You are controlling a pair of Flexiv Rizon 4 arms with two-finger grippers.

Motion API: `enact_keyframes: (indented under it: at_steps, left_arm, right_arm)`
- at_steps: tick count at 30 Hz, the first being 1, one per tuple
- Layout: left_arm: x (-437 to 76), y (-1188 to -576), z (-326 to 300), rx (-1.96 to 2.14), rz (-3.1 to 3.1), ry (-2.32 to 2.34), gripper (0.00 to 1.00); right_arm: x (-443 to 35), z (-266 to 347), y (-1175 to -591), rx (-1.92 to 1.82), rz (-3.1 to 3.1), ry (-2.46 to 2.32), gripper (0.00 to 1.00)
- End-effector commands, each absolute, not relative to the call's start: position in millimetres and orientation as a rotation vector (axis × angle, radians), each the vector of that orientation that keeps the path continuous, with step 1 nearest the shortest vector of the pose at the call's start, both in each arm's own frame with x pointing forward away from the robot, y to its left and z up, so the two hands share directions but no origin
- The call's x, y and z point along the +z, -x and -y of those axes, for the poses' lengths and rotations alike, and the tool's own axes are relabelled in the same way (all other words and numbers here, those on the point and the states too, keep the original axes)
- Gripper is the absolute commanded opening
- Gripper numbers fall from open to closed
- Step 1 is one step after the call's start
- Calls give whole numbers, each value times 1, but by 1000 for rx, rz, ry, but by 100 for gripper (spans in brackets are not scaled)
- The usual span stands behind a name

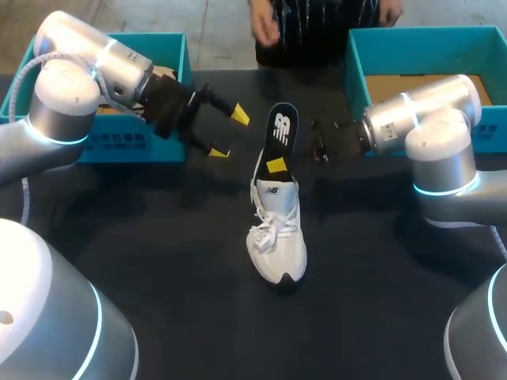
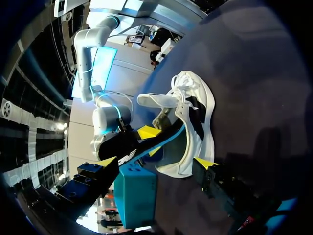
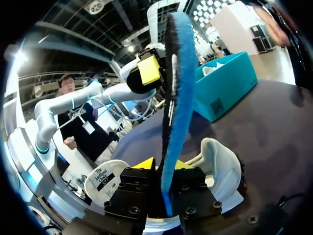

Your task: Take the shoe out of the shoebox, open the shoe tongue, remove and reinsert the insole, then place the shoe into the shoebox

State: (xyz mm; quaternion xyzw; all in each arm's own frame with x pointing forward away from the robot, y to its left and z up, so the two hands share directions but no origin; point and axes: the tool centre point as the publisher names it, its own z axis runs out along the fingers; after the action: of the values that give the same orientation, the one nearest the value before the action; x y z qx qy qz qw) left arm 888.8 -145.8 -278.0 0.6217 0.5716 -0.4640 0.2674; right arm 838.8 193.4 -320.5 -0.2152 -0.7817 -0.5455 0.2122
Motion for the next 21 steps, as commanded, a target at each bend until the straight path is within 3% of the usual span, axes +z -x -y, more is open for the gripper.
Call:
enact_keyframes:
  at_steps: [1, 21]
  left_arm:
    - [-278, -887, 145, -1247, -1542, -1677, 100]
    - [-278, -888, 148, -1248, -1540, -1683, 100]
  right_arm:
    - [-323, -195, -847, -1482, 2170, 583, 2]
    - [-345, -197, -820, -1352, 2122, 618, 0]
